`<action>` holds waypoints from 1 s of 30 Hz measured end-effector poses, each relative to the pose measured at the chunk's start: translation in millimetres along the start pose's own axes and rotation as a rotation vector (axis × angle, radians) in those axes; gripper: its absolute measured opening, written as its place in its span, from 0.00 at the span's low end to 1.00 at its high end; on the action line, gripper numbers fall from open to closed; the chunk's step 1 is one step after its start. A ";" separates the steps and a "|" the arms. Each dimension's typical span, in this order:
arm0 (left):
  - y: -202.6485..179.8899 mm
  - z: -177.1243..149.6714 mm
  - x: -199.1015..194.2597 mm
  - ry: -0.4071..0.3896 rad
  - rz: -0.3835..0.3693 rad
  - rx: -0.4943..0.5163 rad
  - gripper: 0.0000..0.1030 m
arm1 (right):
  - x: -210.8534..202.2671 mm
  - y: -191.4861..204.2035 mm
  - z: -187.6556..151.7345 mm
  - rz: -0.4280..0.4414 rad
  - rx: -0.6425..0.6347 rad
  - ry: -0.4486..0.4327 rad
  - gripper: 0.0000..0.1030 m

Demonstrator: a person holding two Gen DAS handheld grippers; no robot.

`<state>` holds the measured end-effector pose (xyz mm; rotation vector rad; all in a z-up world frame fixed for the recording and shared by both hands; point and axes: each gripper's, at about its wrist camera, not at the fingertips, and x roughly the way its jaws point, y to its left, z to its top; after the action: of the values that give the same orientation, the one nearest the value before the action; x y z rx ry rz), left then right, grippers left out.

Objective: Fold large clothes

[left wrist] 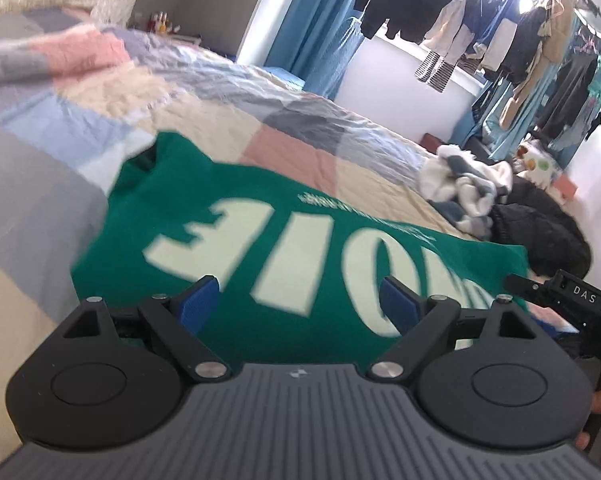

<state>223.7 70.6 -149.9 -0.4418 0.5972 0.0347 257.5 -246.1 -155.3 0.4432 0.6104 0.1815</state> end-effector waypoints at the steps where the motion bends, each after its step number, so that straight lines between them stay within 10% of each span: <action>1: -2.0 -5.9 -3.8 0.007 -0.010 -0.020 0.88 | -5.7 -1.0 -2.7 0.022 0.025 0.002 0.75; 15: 25.5 -38.1 5.4 0.126 0.036 -0.252 0.88 | 0.1 -7.6 -65.9 0.333 0.422 0.260 0.84; 18: 36.1 -38.4 15.8 0.156 0.046 -0.307 0.88 | 16.3 -9.8 -77.4 0.356 0.532 0.317 0.99; 30: 49.7 -36.7 35.2 0.194 0.017 -0.385 0.93 | 67.9 -7.1 -89.9 0.319 0.762 0.362 1.00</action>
<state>225.4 97.2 -215.8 -0.8203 0.7883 0.1252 259.5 -201.3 -258.9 1.2659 0.9603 0.3369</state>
